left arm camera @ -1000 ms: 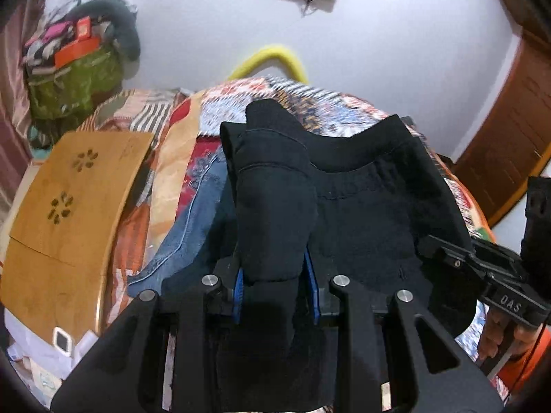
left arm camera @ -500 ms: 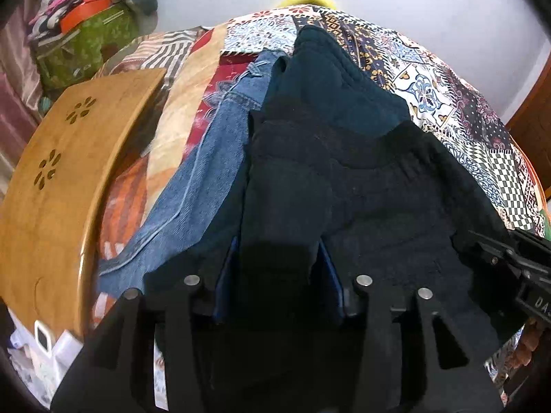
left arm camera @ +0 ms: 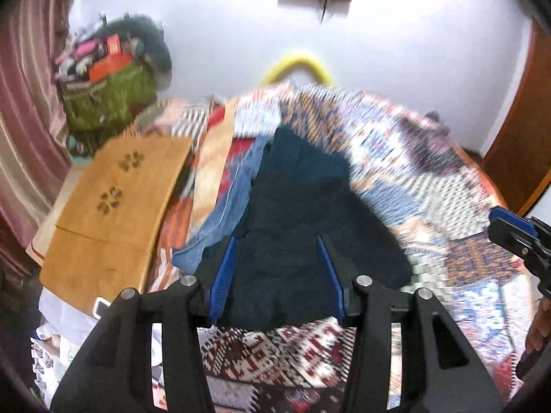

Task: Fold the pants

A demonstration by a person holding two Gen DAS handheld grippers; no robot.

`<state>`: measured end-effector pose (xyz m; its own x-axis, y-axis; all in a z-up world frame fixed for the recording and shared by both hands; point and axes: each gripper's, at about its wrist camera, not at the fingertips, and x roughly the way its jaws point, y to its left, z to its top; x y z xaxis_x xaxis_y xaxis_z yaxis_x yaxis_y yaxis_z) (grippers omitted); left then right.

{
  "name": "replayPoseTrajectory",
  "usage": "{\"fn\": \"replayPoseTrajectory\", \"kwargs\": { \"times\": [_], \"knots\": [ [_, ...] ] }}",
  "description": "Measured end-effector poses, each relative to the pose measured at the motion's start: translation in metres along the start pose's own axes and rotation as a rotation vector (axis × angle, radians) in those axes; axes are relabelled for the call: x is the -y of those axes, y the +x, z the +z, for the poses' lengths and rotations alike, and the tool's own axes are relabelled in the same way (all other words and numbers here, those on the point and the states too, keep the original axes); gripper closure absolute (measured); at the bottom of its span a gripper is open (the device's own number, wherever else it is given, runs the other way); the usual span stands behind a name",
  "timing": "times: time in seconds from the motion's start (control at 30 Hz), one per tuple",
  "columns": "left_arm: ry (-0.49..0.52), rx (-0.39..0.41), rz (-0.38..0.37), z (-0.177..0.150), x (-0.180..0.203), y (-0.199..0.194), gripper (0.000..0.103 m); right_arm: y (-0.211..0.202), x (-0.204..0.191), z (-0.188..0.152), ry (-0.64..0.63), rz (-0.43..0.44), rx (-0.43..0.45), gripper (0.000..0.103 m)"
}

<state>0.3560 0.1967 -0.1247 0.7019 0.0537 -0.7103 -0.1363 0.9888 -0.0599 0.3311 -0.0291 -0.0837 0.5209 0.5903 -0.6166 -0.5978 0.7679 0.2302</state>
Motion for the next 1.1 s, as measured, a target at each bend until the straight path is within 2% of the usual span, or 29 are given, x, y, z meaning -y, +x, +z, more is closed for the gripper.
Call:
{"fn": "replayPoseTrajectory", "kwargs": {
  "times": [0.17, 0.37, 0.53, 0.6, 0.63, 0.67, 0.7, 0.73, 0.8, 0.9, 1.1],
  "knots": [
    [0.017, 0.187, -0.056, -0.007, 0.020, -0.108, 0.055, -0.079, -0.037, 0.011, -0.054, 0.014, 0.157, 0.073],
    [0.071, 0.387, -0.024, -0.042, 0.045, -0.211, 0.055, -0.169, -0.088, -0.003, -0.144, -0.005, 0.354, 0.073],
    [0.109, 0.517, 0.003, -0.086, 0.064, -0.274, 0.055, -0.210, -0.117, -0.031, -0.159, 0.012, 0.432, 0.073],
    [0.103, 0.550, 0.020, -0.101, 0.067, -0.290, 0.051, -0.220, -0.126, -0.043, -0.158, 0.007, 0.448, 0.073],
    [0.096, 0.559, 0.019, -0.107, 0.068, -0.297, 0.048, -0.224, -0.129, -0.048, -0.159, -0.008, 0.454, 0.071],
    [0.088, 0.567, 0.015, -0.112, 0.069, -0.302, 0.040, -0.226, -0.131, -0.052, -0.162, -0.017, 0.459, 0.069],
    [0.084, 0.577, 0.015, -0.117, 0.069, -0.308, 0.031, -0.228, -0.131, -0.054, -0.160, -0.026, 0.462, 0.061],
    [0.084, 0.585, 0.021, -0.121, 0.070, -0.312, 0.026, -0.228, -0.132, -0.058, -0.157, -0.032, 0.463, 0.052],
    [0.083, 0.606, 0.034, -0.130, 0.071, -0.319, 0.010, -0.230, -0.133, -0.065, -0.146, -0.043, 0.468, 0.041],
    [0.061, 0.609, 0.032, -0.140, 0.071, -0.324, 0.002, -0.235, -0.132, -0.071, -0.125, -0.069, 0.483, 0.026],
    [0.054, 0.605, 0.055, -0.152, 0.073, -0.328, 0.000, -0.241, -0.132, -0.077, -0.117, -0.112, 0.489, 0.002]
  ]
}}
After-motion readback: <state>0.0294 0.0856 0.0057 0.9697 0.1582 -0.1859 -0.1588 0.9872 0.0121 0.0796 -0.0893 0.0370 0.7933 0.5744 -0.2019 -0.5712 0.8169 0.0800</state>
